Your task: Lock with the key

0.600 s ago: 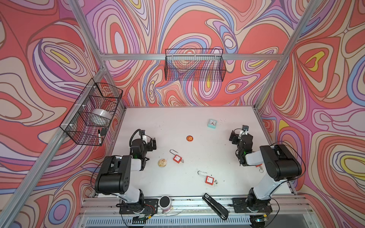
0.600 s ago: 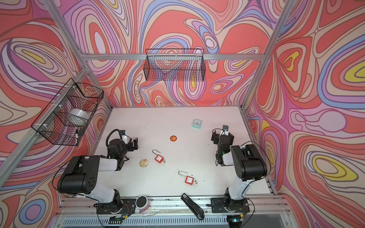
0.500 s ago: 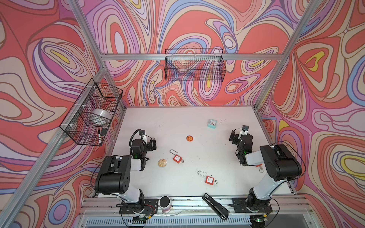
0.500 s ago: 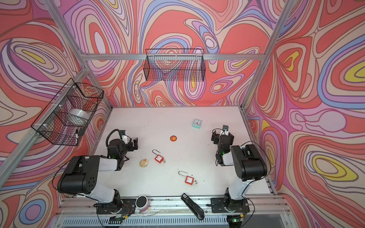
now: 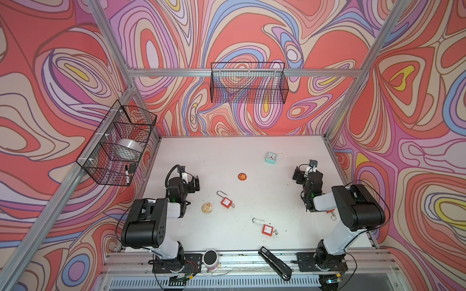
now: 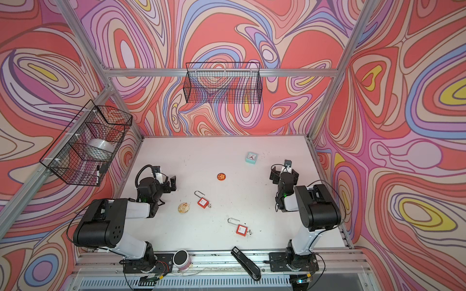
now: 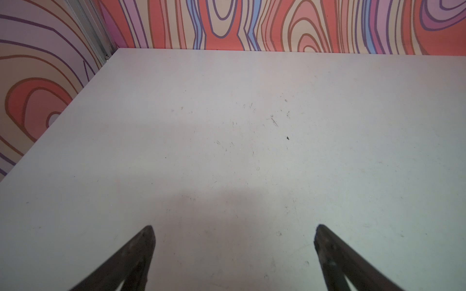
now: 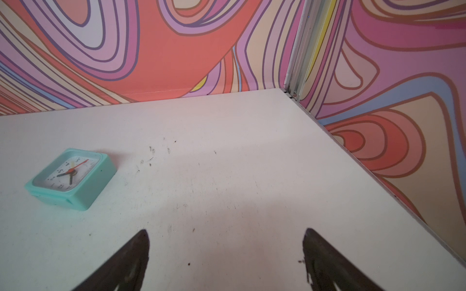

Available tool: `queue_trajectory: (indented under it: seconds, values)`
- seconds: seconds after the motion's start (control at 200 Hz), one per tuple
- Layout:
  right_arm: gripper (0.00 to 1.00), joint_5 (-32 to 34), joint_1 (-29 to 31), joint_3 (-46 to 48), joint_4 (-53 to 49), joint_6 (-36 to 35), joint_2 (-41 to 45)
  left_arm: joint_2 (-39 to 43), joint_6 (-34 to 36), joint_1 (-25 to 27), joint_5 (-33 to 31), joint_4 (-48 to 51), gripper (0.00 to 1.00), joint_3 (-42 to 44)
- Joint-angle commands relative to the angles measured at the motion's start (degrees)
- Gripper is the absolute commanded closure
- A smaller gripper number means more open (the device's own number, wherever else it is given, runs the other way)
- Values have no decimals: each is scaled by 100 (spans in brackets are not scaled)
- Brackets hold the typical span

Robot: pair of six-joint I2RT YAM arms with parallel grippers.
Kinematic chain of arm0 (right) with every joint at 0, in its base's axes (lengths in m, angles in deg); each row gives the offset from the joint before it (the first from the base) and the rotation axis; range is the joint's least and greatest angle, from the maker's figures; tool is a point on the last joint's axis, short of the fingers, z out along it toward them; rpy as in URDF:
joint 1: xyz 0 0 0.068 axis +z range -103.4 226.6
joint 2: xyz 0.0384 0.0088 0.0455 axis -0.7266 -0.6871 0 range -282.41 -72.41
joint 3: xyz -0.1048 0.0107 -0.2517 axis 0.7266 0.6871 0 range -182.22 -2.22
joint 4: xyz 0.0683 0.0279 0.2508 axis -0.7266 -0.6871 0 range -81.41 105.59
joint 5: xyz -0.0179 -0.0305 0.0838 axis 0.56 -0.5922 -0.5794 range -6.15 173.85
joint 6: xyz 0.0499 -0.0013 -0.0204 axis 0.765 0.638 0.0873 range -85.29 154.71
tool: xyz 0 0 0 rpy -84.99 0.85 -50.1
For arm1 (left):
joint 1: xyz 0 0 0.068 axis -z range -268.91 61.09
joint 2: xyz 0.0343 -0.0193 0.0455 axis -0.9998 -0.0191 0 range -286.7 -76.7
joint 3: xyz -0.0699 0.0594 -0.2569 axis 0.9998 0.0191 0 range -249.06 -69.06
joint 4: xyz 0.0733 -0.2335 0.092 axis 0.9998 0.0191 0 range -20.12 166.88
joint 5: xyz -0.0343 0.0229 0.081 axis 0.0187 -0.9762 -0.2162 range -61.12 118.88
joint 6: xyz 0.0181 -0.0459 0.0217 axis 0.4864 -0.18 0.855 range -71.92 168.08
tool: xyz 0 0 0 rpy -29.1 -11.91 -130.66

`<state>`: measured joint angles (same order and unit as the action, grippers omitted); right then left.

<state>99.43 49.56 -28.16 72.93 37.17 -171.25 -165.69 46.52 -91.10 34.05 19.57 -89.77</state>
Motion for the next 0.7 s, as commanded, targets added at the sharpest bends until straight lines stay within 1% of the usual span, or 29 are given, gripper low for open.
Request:
queue_trajectory:
  seconds: [0.0,0.33,0.366,0.396,0.431,0.506,0.571,0.631,0.696]
  values:
    - [2,-3,-29,9,14,10,41,92,-3,-9,69,12,0,-95]
    - [2,-3,-24,18,44,13,50,111,8,-4,123,-81,0,-44]
    - [2,-67,-17,71,139,-47,73,162,44,0,171,-148,0,-3]
    - [2,-286,-16,118,170,-160,184,262,51,21,136,-129,0,29]
    - [2,-531,28,120,-67,-306,415,431,42,35,34,24,0,25]
    - [2,-513,285,-55,-1047,-560,1091,939,25,44,-85,727,0,-102]
    - [1,-778,526,-273,-1852,-680,1590,1368,22,59,-105,1295,0,-251]
    - [2,-1039,855,-384,-2271,-787,1859,1727,-111,68,-189,1808,0,-388]
    - [2,-1251,1433,-509,-2648,-1125,1999,2057,-327,83,-239,2378,0,-529]
